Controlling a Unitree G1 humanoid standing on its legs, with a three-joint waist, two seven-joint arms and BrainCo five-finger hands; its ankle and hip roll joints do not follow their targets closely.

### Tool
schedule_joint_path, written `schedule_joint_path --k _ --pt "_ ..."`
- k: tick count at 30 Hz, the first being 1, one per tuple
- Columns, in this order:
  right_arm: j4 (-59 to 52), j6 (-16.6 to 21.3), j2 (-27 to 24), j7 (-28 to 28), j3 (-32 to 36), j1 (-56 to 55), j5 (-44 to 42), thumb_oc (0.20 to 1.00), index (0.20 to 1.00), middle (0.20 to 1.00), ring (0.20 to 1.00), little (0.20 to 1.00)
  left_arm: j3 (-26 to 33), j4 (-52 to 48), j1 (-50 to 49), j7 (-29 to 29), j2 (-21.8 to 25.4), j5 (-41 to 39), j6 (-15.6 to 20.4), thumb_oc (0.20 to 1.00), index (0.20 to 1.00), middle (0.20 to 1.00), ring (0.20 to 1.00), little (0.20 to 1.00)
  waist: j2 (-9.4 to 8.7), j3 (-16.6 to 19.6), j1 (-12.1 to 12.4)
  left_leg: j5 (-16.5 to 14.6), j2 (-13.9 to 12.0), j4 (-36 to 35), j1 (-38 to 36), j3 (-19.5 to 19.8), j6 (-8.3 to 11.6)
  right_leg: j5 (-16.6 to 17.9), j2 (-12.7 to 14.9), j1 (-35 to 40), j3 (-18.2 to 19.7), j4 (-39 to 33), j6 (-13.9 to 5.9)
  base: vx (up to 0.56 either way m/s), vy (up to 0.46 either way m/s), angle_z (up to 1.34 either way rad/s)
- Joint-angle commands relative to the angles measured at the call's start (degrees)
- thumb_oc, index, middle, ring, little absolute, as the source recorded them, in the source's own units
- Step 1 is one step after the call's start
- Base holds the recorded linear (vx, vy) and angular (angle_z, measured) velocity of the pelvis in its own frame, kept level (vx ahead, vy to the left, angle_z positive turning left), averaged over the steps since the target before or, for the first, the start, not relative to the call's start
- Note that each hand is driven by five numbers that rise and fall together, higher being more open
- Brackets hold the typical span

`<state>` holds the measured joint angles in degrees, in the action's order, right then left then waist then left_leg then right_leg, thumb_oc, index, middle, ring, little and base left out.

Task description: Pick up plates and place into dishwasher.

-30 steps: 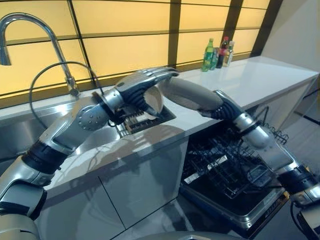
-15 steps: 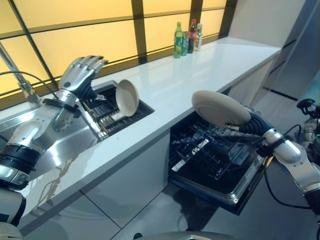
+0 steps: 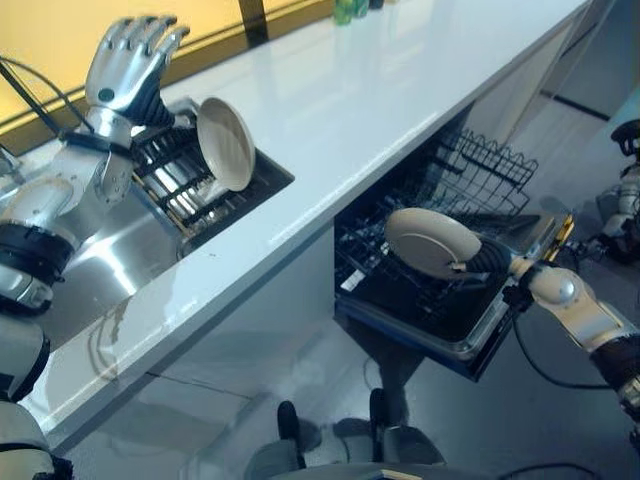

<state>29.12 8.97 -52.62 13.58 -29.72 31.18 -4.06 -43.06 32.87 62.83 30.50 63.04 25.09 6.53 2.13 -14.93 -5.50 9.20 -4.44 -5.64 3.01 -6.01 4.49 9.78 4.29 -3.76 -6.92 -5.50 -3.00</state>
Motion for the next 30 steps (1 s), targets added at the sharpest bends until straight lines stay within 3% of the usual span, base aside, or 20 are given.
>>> schedule_joint_path --k 1,8,14,23,24,30 --pt "2.8 0.0 -1.6 0.7 -1.6 12.8 -3.9 0.200 0.200 0.200 0.200 0.200 -1.9 4.2 11.6 1.5 0.4 -1.8 -1.8 1.000 1.000 1.000 1.000 1.000 -0.19 -5.2 1.1 -8.9 3.5 0.6 -0.2 0.6 -0.15 -7.0 1.5 0.1 -0.4 1.1 -3.91 -0.11 0.021 0.01" --pt "13.0 -2.8 1.5 5.3 -7.7 23.3 -4.5 0.200 0.200 0.200 0.200 0.200 -8.8 8.1 20.1 -1.1 -1.2 0.0 -2.9 1.000 1.000 1.000 1.000 1.000 0.75 -8.2 2.5 -7.8 4.2 0.6 2.9 1.7 -0.01 -6.3 2.3 -3.5 -2.0 2.2 -3.75 -0.06 0.043 0.02" --pt "18.5 -4.4 3.6 7.4 -9.0 25.4 -3.4 0.200 0.200 0.200 0.200 0.200 -10.3 8.1 22.7 -2.4 -2.3 0.5 -3.4 1.000 1.000 1.000 1.000 1.000 1.15 -9.0 3.2 -7.4 4.8 0.6 3.8 1.9 -0.15 -6.1 3.0 -4.8 -2.9 2.9 -3.76 -0.02 0.038 0.04" --pt "24.2 -11.7 7.2 18.2 -10.4 28.7 -5.5 0.200 0.200 0.200 0.200 0.200 -13.2 8.3 27.2 -5.9 -4.5 4.1 -4.2 1.000 1.000 1.000 1.000 1.000 1.64 -10.2 4.1 -6.9 5.6 0.6 5.0 2.1 -0.39 -5.7 3.4 -6.4 -3.7 3.6 -3.74 -0.02 0.022 0.07" --pt "25.4 -13.6 7.8 19.2 -10.5 28.7 -4.7 1.000 1.000 1.000 1.000 1.000 -13.4 8.3 27.7 -6.3 -5.0 4.7 -4.3 1.000 1.000 1.000 1.000 1.000 1.71 -10.4 4.2 -6.8 5.7 0.6 5.0 2.1 -0.42 -5.7 3.5 -6.4 -3.8 3.6 -3.72 0.00 0.000 0.00" --pt "20.6 -10.2 7.7 14.4 -9.6 28.7 -10.8 1.000 1.000 1.000 1.000 1.000 -14.3 8.5 28.9 -6.1 -5.5 6.7 -4.8 1.000 1.000 1.000 1.000 1.000 1.50 -11.1 3.5 -6.6 5.8 0.6 5.3 1.4 -0.49 -5.3 3.5 -7.1 -3.6 3.9 -3.74 0.00 0.033 -0.01"
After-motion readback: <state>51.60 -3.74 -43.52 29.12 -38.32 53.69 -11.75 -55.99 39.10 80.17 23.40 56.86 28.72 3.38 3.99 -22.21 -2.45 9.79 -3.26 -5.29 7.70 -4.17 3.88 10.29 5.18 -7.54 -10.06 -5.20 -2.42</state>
